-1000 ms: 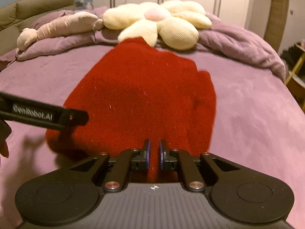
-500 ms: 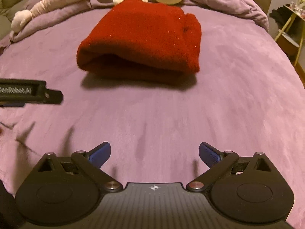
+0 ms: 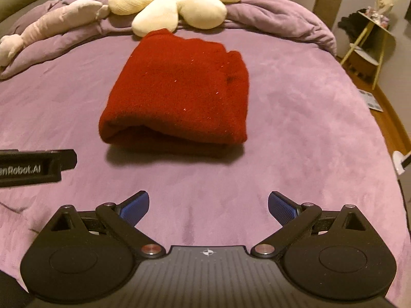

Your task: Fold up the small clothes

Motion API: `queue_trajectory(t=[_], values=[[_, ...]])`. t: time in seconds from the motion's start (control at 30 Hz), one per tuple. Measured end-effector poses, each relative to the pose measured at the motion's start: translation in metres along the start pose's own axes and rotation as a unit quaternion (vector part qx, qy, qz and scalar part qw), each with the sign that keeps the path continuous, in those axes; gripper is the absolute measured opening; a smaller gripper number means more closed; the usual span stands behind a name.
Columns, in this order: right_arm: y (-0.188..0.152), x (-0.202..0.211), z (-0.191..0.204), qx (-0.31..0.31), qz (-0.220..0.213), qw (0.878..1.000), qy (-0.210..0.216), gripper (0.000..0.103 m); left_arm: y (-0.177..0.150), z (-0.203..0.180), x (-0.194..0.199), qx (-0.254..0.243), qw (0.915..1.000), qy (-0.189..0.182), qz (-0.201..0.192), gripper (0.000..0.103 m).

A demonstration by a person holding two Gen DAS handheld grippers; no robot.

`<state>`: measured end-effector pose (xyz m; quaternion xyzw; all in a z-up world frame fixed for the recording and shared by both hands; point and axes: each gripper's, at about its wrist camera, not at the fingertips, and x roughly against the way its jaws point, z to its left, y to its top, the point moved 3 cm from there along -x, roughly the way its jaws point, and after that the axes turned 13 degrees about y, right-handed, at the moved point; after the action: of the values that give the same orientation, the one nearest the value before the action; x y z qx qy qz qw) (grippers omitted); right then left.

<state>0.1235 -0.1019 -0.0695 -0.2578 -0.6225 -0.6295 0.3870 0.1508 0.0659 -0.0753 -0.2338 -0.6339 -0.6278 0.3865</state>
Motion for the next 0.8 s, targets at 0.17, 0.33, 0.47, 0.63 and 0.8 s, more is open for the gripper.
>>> queue_trajectory(t=[0.17, 0.33, 0.47, 0.63, 0.8], values=[[0.003, 0.002, -0.002, -0.011, 0.0, 1.0, 0.0, 0.099, 0.0, 0.0, -0.002, 0.002, 1.0, -0.001, 0.005, 0.103], [0.004, 0.002, -0.004, -0.024, -0.003, 1.0, -0.005, 0.099, 0.001, -0.002, 0.001, -0.002, 0.9999, -0.008, 0.007, 0.103], [0.006, 0.003, -0.007, -0.035, -0.006, 0.999, -0.002, 0.099, -0.001, -0.007, 0.001, -0.013, 0.9999, -0.002, 0.007, 0.103], [0.006, 0.004, -0.005, -0.032, -0.008, 0.999, -0.002, 0.099, -0.003, -0.011, 0.001, -0.023, 0.9997, 0.0, 0.008, 0.103], [0.006, 0.008, -0.006, -0.032, -0.012, 0.999, 0.002, 0.099, -0.005, -0.014, 0.002, -0.03, 0.9995, 0.003, 0.009, 0.103]])
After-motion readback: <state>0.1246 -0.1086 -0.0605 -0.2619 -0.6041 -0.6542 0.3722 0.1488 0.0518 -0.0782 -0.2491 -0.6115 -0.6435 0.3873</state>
